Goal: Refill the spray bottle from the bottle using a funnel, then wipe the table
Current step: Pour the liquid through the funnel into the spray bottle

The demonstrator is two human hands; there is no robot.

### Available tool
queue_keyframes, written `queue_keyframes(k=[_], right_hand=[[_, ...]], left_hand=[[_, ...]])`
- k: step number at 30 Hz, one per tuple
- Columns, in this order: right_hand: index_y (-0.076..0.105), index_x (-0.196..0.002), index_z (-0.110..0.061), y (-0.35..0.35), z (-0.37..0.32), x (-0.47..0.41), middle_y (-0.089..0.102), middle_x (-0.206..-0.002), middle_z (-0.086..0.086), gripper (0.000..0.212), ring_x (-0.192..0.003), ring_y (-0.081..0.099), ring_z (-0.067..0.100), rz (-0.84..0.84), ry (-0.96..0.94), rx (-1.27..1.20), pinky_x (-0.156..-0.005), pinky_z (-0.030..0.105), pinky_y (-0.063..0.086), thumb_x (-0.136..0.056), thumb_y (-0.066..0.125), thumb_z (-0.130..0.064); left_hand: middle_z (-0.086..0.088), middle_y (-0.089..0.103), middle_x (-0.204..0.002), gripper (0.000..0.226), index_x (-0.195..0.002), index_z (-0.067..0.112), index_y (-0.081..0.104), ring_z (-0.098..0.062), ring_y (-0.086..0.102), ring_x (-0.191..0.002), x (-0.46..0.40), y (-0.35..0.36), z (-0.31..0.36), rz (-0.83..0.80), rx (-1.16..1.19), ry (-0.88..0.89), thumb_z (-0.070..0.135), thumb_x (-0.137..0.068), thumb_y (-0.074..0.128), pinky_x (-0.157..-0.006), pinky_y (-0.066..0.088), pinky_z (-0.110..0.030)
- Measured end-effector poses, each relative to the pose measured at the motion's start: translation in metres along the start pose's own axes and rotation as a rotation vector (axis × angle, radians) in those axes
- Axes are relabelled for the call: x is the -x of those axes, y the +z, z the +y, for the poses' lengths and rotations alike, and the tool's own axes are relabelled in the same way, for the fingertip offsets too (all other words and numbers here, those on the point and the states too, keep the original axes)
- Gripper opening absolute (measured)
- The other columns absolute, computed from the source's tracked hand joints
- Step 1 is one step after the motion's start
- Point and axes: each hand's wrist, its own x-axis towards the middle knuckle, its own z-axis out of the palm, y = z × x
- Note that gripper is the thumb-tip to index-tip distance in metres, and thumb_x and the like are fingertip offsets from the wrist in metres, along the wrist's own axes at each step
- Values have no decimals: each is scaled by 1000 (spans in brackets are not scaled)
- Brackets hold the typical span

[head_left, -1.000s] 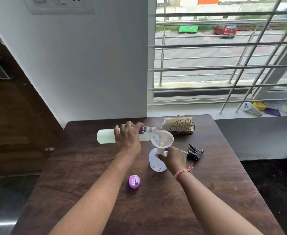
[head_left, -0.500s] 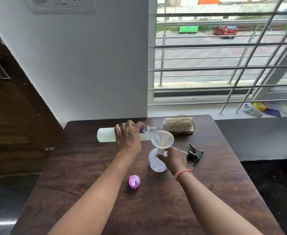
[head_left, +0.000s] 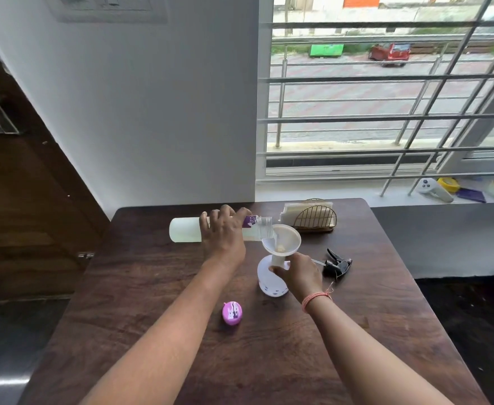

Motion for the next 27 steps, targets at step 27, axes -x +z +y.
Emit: queue_keyframes(k=[27], right_hand=[[67, -108, -27, -1, 0, 0, 71, -107, 1, 38, -102, 64, 24, -9, 0, -9, -77, 31, 47, -76, 72, -47]], left_hand=[[3, 48, -111, 60, -120, 39, 47, -23, 47, -107, -4, 3, 0, 33, 9, 9, 4, -74, 62, -114, 22, -43]])
